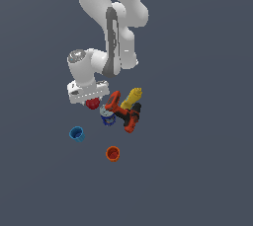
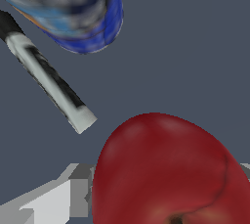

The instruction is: Pick up a designated object from a clutter of objects.

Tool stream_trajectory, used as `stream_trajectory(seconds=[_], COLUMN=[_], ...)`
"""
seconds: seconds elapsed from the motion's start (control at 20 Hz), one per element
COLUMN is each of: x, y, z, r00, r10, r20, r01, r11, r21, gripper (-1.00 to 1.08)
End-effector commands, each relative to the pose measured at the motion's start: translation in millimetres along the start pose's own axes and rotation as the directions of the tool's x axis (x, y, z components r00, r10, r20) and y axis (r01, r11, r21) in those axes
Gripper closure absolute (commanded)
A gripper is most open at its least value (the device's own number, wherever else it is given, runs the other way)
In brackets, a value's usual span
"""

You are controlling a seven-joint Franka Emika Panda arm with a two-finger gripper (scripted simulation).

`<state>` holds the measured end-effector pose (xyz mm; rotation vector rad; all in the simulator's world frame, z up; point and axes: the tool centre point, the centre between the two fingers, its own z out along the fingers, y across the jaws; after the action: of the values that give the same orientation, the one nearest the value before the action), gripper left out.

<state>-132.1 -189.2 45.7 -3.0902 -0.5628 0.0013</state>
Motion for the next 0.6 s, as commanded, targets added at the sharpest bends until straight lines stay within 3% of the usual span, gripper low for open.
stream_trajectory(seconds=[0.0,0.55], x=[0.4,5.0], y=[0.2,2.5], z=[-0.4,-9.8], r00=[1.000,1.000], r10=[0.000,0.000], r20=[-0.001,0.000], r01=[0.000,0.000], r11=[1.000,1.000], r21=[-0.001,0.000], gripper=[1.08,1.08])
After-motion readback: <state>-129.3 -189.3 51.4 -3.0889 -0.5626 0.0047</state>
